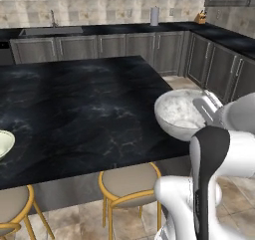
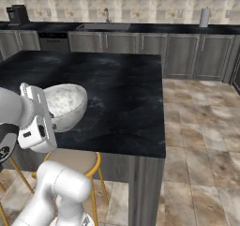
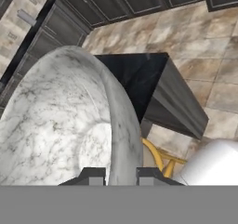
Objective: Pick up the bowls from the cabinet and place each bowl in front of a stool on the dining counter.
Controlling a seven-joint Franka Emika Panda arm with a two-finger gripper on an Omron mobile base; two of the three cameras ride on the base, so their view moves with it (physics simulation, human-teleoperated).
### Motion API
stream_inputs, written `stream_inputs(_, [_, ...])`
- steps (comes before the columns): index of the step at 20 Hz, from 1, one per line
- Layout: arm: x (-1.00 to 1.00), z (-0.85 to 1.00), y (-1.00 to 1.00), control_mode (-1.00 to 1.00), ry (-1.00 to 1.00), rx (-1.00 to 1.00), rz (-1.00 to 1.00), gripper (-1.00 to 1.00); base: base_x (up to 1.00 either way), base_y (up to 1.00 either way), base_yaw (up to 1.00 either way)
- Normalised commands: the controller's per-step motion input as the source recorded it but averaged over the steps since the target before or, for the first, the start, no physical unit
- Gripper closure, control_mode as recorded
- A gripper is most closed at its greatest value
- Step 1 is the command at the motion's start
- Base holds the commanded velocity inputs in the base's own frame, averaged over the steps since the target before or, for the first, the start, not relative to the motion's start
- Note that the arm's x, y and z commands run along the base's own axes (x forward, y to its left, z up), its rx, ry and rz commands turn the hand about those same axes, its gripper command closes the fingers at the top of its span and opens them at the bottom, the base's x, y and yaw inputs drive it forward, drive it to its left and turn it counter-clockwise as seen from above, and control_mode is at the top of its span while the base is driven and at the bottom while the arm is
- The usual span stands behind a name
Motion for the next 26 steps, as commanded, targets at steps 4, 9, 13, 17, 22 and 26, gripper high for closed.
stream_inputs(4, [0.28,-0.05,0.07,-1.0,0.0,-0.05,-0.03,1.0,0.0,0.0,0.0])
stream_inputs(9, [0.09,-0.1,0.0,-1.0,0.0,0.0,0.0,1.0,0.0,0.0,0.0])
stream_inputs(13, [0.12,-0.29,0.01,-1.0,0.0,0.04,0.01,1.0,0.0,0.0,0.0])
stream_inputs(17, [0.15,-0.36,0.09,-1.0,0.0,0.07,0.08,1.0,0.0,0.0,0.0])
stream_inputs(22, [0.23,-0.36,0.19,-1.0,0.0,0.07,0.14,1.0,0.0,0.0,0.0])
stream_inputs(26, [0.2,-0.36,0.14,-1.0,0.0,0.03,0.15,1.0,0.0,0.0,0.0])
